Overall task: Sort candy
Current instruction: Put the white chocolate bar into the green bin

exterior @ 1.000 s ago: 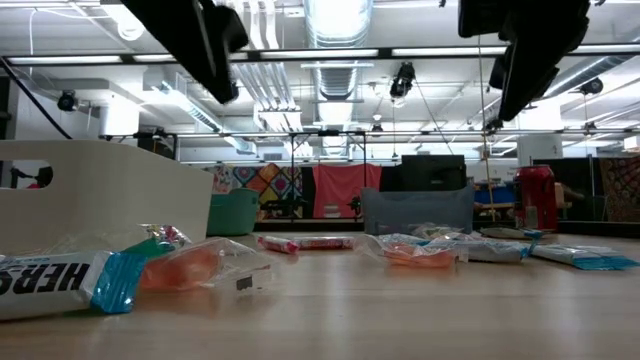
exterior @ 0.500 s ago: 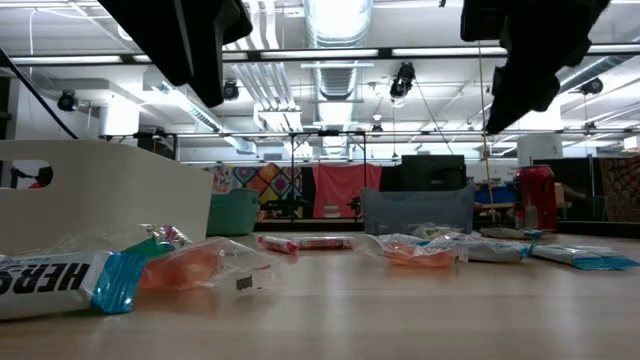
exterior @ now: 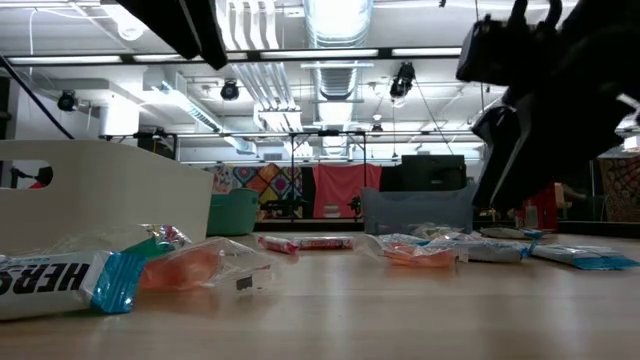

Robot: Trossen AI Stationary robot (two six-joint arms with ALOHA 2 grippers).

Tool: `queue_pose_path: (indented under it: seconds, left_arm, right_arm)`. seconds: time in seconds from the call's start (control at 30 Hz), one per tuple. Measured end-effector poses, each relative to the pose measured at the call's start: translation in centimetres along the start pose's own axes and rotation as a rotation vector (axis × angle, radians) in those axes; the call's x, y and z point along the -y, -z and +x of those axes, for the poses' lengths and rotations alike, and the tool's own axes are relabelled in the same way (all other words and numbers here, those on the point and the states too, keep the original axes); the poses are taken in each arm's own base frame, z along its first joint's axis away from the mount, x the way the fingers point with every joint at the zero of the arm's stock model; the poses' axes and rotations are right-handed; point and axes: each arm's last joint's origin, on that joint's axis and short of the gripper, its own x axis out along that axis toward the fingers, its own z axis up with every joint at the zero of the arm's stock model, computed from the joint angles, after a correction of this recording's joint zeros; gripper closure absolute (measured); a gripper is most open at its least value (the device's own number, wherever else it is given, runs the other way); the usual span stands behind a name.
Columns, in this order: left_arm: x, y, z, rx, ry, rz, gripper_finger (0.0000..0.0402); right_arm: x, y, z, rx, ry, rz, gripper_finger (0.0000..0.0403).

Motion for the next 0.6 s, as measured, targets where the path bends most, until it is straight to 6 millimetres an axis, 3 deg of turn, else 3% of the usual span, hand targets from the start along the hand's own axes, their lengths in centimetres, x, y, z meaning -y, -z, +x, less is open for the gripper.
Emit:
queue_pose_path:
  seconds: [0.27, 0.6]
  left_arm:
    - [-1.0, 1.7, -2.1, 0.163, 0.000, -0.019, 0.0233]
    - [-3.3, 6.0, -2.8, 0.476, 0.045, -0.141, 0.0233]
  right_arm:
    - [-0.6, 0.5, 1.4, 0.006, 0.085, 0.072, 0.0202]
    - [-1.4, 1.4, 2.7, 0.010, 0.099, 0.127, 0.0202]
